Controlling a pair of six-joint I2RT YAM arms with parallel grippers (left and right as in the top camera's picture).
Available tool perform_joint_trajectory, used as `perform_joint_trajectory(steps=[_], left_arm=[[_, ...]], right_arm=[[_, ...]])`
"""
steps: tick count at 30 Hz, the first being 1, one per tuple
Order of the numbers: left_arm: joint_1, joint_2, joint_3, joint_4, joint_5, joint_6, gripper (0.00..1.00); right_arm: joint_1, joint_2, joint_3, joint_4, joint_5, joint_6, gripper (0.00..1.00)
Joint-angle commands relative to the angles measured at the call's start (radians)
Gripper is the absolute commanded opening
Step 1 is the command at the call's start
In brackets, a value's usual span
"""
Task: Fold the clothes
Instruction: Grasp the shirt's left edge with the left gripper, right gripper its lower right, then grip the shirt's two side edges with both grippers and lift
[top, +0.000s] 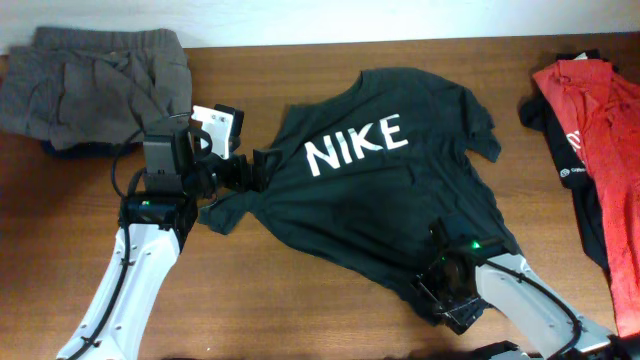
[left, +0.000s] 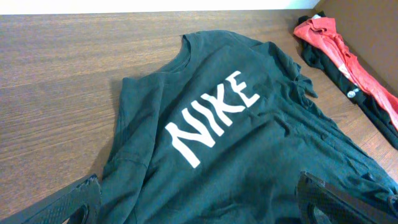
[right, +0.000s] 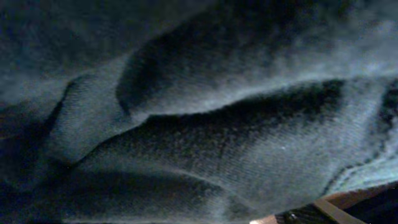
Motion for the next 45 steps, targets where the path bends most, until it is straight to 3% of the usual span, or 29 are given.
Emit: perform_joint_trajectory(steps=[1, 10, 13, 14, 17, 18, 19, 26, 27, 28, 30, 32, 34, 37, 39, 41, 45], left_arm=[[-0.001, 0.004, 0.025, 0.003, 0.000, -0.010, 0.99], [-0.001, 0.004, 0.025, 0.005, 0.000, -0.010, 0.99], [-0.001, 0.004, 0.025, 0.006, 0.000, -0.010, 0.99], [-0.001, 0.004, 0.025, 0.006, 0.000, -0.010, 0.99], [-0.001, 0.004, 0.025, 0.006, 0.000, -0.009, 0.99], [-0.001, 0.004, 0.025, 0.007, 0.000, -0.010, 0.99], [-0.001, 0.004, 0.025, 0.015, 0.000, -0.010, 0.99], [-0.002, 0.004, 0.025, 0.024, 0.026, -0.010, 0.99], [-0.002, 0.005, 0.025, 0.021, 0.031, -0.010, 0.80], [-0.002, 0.005, 0.025, 0.004, 0.031, -0.010, 0.77], [-0.004, 0.005, 0.024, -0.034, 0.031, -0.010, 0.83], [-0.004, 0.005, 0.024, -0.101, 0.029, -0.010, 0.83], [-0.004, 0.005, 0.024, -0.159, -0.031, -0.032, 0.74], [-0.004, 0.007, 0.023, -0.208, -0.237, -0.129, 0.75], [-0.003, 0.021, 0.022, -0.218, -0.327, -0.236, 0.94], [-0.004, 0.068, 0.022, -0.236, -0.329, -0.430, 0.96], [-0.004, 0.159, 0.022, -0.275, -0.328, -0.532, 0.99]], right_arm=[[0.002, 0.074, -0.047, 0.041, -0.005, -0.013, 0.79], [0.002, 0.084, -0.121, 0.108, -0.092, -0.010, 0.75], [0.002, 0.084, -0.129, 0.108, -0.100, -0.009, 0.58], [0.002, 0.084, -0.129, 0.108, -0.100, -0.009, 0.43], [0.002, 0.083, -0.124, 0.107, -0.096, -0.010, 0.27], [0.002, 0.082, -0.114, 0.095, -0.081, -0.010, 0.11], [0.002, 0.076, -0.071, 0.047, -0.036, -0.010, 0.04], [0.002, 0.032, 0.311, -0.263, 0.253, -0.060, 0.04], [0.002, 0.032, 0.381, -0.286, 0.284, -0.086, 0.06], [0.002, 0.032, 0.439, -0.290, 0.297, -0.114, 0.08], [0.001, 0.032, 0.523, -0.285, 0.296, -0.137, 0.12], [-0.001, 0.032, 0.594, -0.267, 0.304, -0.174, 0.13], [-0.002, 0.032, 0.618, -0.267, 0.338, -0.174, 0.13], [-0.027, 0.032, 0.620, -0.267, 0.341, -0.174, 0.12], [-0.063, 0.032, 0.620, -0.268, 0.340, -0.174, 0.12], [-0.108, 0.032, 0.620, -0.275, 0.340, -0.178, 0.12], [-0.130, 0.032, 0.620, -0.283, 0.341, -0.182, 0.12]])
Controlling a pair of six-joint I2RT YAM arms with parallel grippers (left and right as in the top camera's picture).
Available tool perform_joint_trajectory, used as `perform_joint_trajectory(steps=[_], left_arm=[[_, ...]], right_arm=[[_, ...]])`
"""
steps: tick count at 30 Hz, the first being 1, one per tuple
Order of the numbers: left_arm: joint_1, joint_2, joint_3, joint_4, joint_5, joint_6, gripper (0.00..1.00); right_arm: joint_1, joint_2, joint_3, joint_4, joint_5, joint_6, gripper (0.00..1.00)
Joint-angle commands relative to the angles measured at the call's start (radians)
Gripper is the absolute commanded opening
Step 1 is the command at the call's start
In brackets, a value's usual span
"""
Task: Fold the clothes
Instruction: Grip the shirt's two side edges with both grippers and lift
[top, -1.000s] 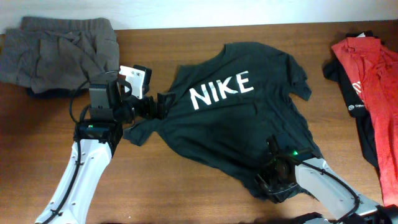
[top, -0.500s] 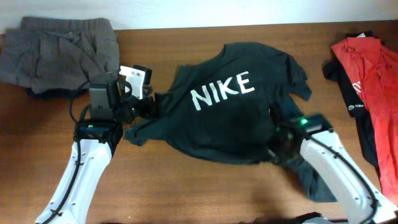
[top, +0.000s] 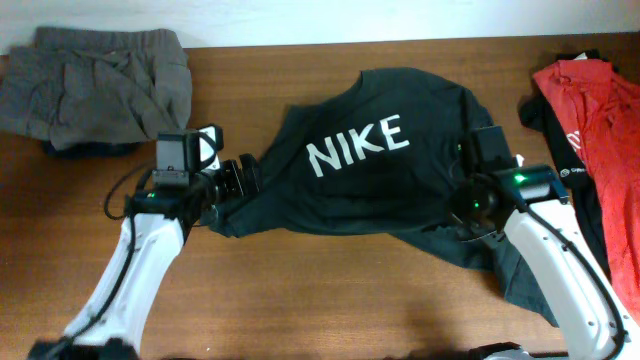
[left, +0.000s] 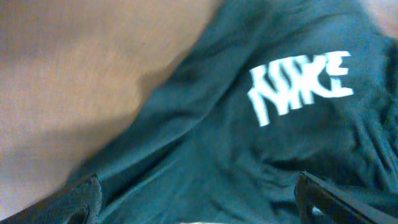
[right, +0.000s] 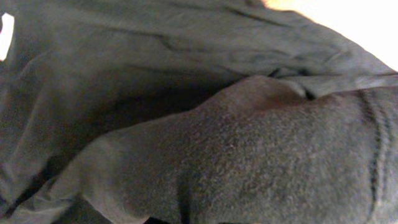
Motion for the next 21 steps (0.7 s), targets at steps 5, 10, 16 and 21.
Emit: perform_joint_trajectory(steps=[5, 10, 16, 21], left_arm=[[0.002, 0.171, 0.011, -0.035, 0.027, -0.252, 0.99], [0.004, 0.164, 0.038, -0.107, -0.038, -0.278, 0.99], [0.008, 0.116, 0.111, -0.449, -0.253, -0.456, 0.99], [0.011, 0.128, 0.105, -0.393, -0.266, -0.468, 0.99]], right_arm=[[-0.016, -0.010, 0.018, -0.005, 0.033, -0.029, 0.13], [-0.016, -0.010, 0.018, 0.006, 0.036, -0.029, 0.14], [-0.016, -0.010, 0.018, 0.018, 0.039, -0.029, 0.14], [-0.016, -0.010, 0.018, 0.032, 0.038, -0.029, 0.15]])
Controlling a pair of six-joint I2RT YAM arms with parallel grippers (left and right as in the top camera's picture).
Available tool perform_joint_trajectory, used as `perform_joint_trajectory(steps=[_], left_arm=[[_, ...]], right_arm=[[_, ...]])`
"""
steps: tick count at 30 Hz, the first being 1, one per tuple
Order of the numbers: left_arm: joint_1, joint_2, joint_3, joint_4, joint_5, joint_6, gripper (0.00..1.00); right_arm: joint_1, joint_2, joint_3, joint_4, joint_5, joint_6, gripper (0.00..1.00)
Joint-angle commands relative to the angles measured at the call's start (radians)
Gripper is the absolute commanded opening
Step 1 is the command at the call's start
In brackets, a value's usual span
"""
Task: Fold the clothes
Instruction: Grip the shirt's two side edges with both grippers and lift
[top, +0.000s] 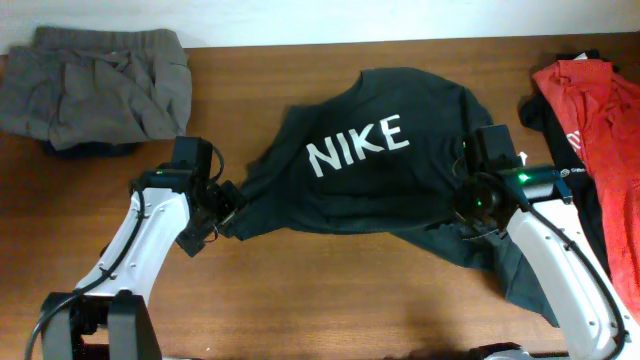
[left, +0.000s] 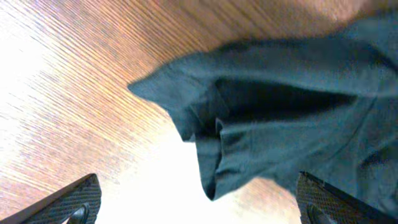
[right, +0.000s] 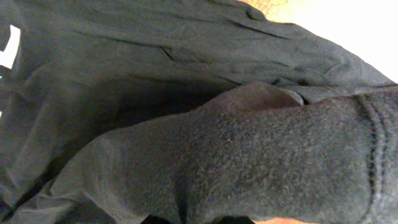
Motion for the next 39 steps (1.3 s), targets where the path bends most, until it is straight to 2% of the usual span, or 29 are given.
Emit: perform_joint_trajectory(steps=[1, 11, 36, 37, 38, 39], left_arm=[[0.008, -0.005, 0.014, 0.047, -0.047, -0.048, 0.99], [0.008, 0.124, 0.005, 0.058, -0.036, -0.100, 0.99], [0.015, 0.157, -0.049, 0.103, 0.017, -0.124, 0.99], [0.015, 0.157, -0.049, 0.103, 0.018, -0.124, 0.98], [0.015, 0.157, -0.049, 0.104, 0.018, -0.124, 0.92], [0.015, 0.157, -0.049, 0.104, 0.018, -0.124, 0.81]], right_arm=[[-0.007, -0.010, 0.018, 0.006, 0.031, -0.003, 0.15], [-0.007, -0.010, 0.018, 0.002, 0.030, -0.003, 0.15], [-0.006, -0.010, 0.018, 0.000, 0.011, -0.003, 0.15], [-0.006, -0.010, 0.018, 0.000, 0.005, -0.003, 0.15], [-0.006, -0.010, 0.018, 0.001, 0.001, -0.003, 0.15], [-0.006, -0.010, 0.018, 0.001, 0.000, -0.003, 0.15]])
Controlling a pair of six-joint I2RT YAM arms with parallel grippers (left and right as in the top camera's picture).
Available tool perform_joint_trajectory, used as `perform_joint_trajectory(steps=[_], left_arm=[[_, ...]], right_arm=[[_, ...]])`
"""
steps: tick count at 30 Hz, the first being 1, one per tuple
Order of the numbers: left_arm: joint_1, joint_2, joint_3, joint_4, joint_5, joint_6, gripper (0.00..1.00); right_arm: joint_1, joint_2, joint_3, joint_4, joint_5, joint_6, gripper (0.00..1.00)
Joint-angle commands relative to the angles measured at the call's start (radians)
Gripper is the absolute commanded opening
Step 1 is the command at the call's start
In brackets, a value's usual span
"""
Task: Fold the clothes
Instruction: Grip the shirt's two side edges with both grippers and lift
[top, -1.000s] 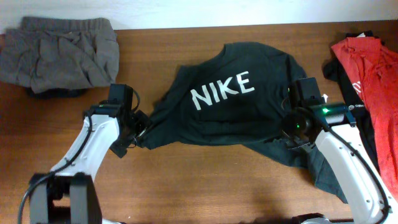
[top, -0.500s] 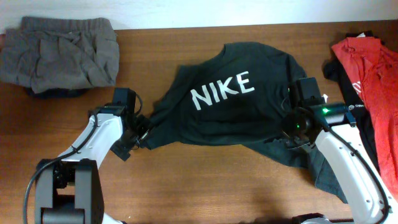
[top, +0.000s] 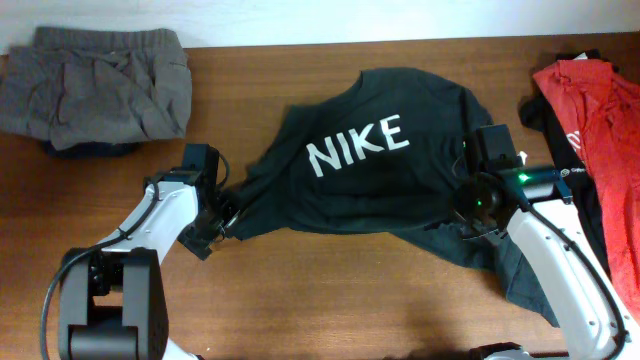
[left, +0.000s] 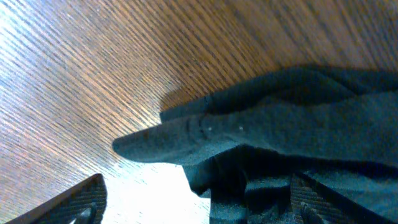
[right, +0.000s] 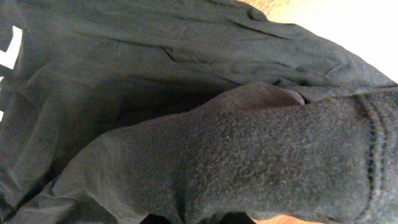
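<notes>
A dark green NIKE T-shirt (top: 380, 170) lies mid-table, its lower part doubled up under the logo. My left gripper (top: 218, 218) points down at the shirt's left sleeve corner (left: 249, 134). Its fingers (left: 84, 199) stand wide open, and the sleeve cloth reaches in between them beside the far finger. My right gripper (top: 472, 222) is at the shirt's right side, shut on a bunched fold of the shirt (right: 249, 162) that fills the right wrist view. A loose tail of cloth (top: 520, 275) trails toward the front right.
A pile of grey shorts (top: 95, 85) lies at the far left corner. Red and black garments (top: 595, 120) lie along the right edge. Bare wooden table (top: 330, 300) runs along the front.
My left gripper has come closer to the sleeve corner, and the cloth now sits between its open fingers. The right gripper and its fold have not moved.
First my right gripper gripped the hem at the front right with the shirt spread out, and my left gripper sat open by the left sleeve. Then the right held the hem up at the shirt's right side, lower part folded. The left turned down over the sleeve corner.
</notes>
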Motion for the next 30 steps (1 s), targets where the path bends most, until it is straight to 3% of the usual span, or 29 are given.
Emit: perform_joint_trajectory(steps=[1, 3, 6, 7, 9, 13, 17, 18, 19, 20, 30], left_arm=[[0.006, 0.007, -0.009, 0.001, 0.010, -0.010, 0.70], [0.006, 0.007, -0.009, 0.001, 0.016, -0.009, 0.46], [0.006, 0.007, -0.009, -0.002, 0.028, 0.005, 0.27], [0.006, 0.007, -0.009, -0.003, 0.031, 0.006, 0.15], [0.006, 0.007, -0.009, -0.002, 0.034, 0.009, 0.01], [0.006, 0.006, -0.008, -0.002, 0.034, 0.016, 0.01], [0.006, 0.005, -0.006, -0.003, 0.035, 0.032, 0.01], [0.006, 0.005, -0.006, -0.002, 0.046, 0.032, 0.19], [0.006, 0.005, -0.006, 0.003, 0.046, 0.038, 0.68], [0.006, 0.005, -0.006, 0.017, 0.045, 0.072, 0.99], [0.061, 0.009, -0.008, 0.051, -0.026, 0.108, 0.99]], right_arm=[[-0.006, -0.010, 0.018, -0.001, 0.002, -0.003, 0.15], [-0.006, -0.010, 0.018, 0.000, 0.002, -0.003, 0.15], [-0.006, -0.010, 0.018, 0.000, 0.002, -0.003, 0.15], [-0.006, -0.010, 0.018, 0.000, 0.003, -0.003, 0.15], [-0.006, -0.010, 0.018, 0.000, 0.003, -0.003, 0.13], [-0.006, -0.010, 0.018, 0.000, 0.006, -0.003, 0.06], [-0.006, -0.010, 0.018, 0.000, 0.005, -0.003, 0.07], [-0.006, -0.010, 0.018, 0.000, 0.005, -0.003, 0.07], [-0.006, -0.010, 0.018, 0.000, 0.005, -0.003, 0.07], [-0.006, -0.010, 0.018, 0.000, 0.006, -0.003, 0.08], [-0.006, -0.010, 0.018, 0.000, 0.006, -0.003, 0.11]])
